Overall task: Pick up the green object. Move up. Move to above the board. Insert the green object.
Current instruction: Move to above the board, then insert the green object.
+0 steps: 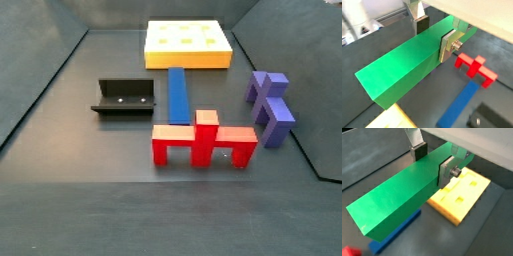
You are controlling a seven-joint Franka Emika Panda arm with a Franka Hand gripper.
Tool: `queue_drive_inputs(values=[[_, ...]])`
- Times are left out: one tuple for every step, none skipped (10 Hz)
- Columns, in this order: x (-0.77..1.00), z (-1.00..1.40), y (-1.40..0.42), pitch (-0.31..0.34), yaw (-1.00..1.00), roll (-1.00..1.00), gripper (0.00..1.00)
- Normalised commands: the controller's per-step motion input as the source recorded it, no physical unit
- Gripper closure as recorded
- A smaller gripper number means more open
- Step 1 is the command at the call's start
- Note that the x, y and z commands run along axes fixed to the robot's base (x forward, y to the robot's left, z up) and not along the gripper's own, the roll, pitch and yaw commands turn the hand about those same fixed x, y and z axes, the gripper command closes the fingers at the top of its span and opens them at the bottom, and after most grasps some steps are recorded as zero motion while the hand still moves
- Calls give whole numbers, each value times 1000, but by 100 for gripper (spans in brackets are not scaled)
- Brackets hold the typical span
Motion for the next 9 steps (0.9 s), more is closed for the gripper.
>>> queue_drive_inputs(values=[[491,238,-1400,183,-68,6,100],[494,238,-1400,176,-36,2,100],[520,245,-1400,162,-12,38,100],[562,255,-1400,149,1,23,100],[309,120,-635,156,-5,47,100],[224,82,-395,151,2,46,100],[109,52,-184,88,4,30,100],[-134,-489,-11,-191,0,-30,100],[-417,-663,-80,-281,0,-16,100]])
